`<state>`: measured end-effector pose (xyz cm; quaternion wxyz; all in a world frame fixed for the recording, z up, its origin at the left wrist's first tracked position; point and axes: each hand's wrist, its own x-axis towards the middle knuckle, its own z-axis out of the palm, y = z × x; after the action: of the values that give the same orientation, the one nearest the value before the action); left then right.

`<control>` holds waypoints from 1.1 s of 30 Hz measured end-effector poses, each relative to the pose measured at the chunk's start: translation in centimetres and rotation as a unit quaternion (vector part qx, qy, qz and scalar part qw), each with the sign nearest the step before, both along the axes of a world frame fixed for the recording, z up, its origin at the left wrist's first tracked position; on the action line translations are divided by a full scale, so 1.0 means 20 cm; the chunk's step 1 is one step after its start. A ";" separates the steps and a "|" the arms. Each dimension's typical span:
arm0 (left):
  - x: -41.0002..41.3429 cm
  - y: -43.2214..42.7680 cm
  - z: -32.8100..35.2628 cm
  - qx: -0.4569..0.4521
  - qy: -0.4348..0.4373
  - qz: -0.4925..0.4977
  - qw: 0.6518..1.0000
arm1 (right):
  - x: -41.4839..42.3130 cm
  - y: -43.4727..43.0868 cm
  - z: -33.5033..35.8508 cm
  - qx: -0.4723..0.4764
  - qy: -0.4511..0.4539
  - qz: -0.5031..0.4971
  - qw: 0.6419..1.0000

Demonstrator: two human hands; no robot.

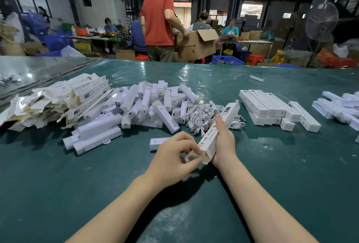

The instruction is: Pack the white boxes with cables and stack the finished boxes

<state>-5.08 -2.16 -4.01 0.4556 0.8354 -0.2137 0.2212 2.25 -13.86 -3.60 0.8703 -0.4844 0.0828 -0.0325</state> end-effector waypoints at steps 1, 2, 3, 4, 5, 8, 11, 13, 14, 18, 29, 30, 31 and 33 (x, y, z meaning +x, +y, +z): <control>0.00 0.01 0.00 0.019 -0.003 -0.004 1.000 | 0.00 0.00 0.00 0.000 0.001 -0.005 1.000; 0.00 0.02 0.00 0.040 -0.006 -0.010 0.999 | 0.00 0.00 0.00 -0.005 0.003 -0.009 1.000; 0.00 0.03 0.00 0.059 -0.009 -0.013 0.998 | 0.00 0.00 -0.01 -0.009 0.007 -0.013 1.000; 0.00 0.03 0.00 0.071 -0.015 -0.009 0.997 | 0.00 0.00 -0.01 -0.009 0.010 -0.017 1.000; 0.00 0.03 0.00 0.077 -0.021 0.002 0.997 | 0.00 0.01 -0.01 -0.008 0.012 -0.021 1.000; 0.01 0.00 -0.01 0.063 -0.054 0.039 0.996 | 0.01 0.01 -0.01 -0.003 0.017 -0.035 0.999; 0.01 -0.02 -0.02 0.035 -0.046 0.058 0.997 | 0.01 0.02 -0.02 0.003 0.027 -0.034 0.999; 0.00 -0.03 -0.02 0.015 -0.036 0.077 0.996 | 0.01 0.03 -0.02 0.006 0.024 -0.034 0.999; 0.00 -0.03 -0.03 -0.010 -0.019 0.090 0.996 | 0.02 0.03 -0.02 0.012 0.019 -0.037 0.999; 0.00 -0.05 0.01 -0.218 0.166 0.089 0.958 | 0.02 0.06 -0.04 -0.012 0.003 -0.059 0.998; 0.02 -0.03 0.02 -0.334 0.211 0.061 0.917 | 0.01 0.07 -0.05 0.016 0.021 -0.039 0.999; 0.03 -0.03 0.02 -0.337 0.212 0.063 0.915 | 0.01 0.06 -0.05 0.025 0.023 -0.038 0.999; 0.03 -0.02 0.02 -0.340 0.214 0.059 0.914 | 0.01 0.06 -0.04 0.032 0.025 -0.038 0.998; 0.03 -0.02 0.02 -0.343 0.218 0.044 0.913 | 0.01 0.06 -0.04 0.037 0.028 -0.037 0.998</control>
<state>-4.54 -2.60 -3.58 0.7394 0.6635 0.0170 0.1133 2.53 -12.73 -4.47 0.8832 -0.4491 0.1266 -0.0479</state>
